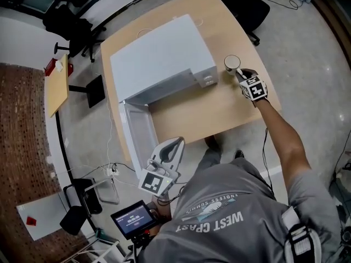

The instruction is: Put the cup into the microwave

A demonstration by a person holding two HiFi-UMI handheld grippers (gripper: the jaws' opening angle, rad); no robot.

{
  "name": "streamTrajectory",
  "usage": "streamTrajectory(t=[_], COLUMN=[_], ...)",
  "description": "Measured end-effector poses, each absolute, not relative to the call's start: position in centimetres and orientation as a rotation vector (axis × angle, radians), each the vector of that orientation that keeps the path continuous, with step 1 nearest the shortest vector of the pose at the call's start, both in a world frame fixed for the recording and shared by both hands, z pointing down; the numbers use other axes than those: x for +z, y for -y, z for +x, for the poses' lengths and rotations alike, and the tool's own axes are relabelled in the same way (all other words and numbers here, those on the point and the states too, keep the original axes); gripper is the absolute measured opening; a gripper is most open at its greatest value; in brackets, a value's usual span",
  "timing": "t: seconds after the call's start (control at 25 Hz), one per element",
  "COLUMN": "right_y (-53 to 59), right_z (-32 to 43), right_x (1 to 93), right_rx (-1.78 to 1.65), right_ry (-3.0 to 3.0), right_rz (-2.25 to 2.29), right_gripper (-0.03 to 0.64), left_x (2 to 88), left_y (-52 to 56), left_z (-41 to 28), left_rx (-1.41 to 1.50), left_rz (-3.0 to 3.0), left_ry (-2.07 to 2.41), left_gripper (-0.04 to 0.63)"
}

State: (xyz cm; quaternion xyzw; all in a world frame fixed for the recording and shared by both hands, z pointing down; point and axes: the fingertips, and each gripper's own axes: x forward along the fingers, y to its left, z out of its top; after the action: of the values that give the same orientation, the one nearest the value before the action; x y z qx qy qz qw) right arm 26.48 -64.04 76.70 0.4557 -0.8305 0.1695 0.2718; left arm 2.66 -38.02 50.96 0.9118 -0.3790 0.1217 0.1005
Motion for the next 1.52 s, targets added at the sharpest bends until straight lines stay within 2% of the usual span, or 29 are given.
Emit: streamTrajectory(t=[0.88,1.2,1.52], right_y=[42.5,36.9,34.6], right_z=[32.1,33.2,30.0], right_x=[49.0,43.8,43.0], right_rx=[0.202,0.087,0.078], right_ry=[2.542,2.595,2.633], right_rz=[1.178,1.094,0.970], right_gripper=[0.068,0.068,0.069], left_x=[45.1,44.8,44.5], left_y=[31.2,28.1,24.6], left_z=[11.9,13.1,12.3], left_rx=[0.261,0.290,0.240], left_rz=[2.858,2.845,2.823], left_ry=[1.152,1.242,1.288], left_gripper=[0.021,0.021,0.021])
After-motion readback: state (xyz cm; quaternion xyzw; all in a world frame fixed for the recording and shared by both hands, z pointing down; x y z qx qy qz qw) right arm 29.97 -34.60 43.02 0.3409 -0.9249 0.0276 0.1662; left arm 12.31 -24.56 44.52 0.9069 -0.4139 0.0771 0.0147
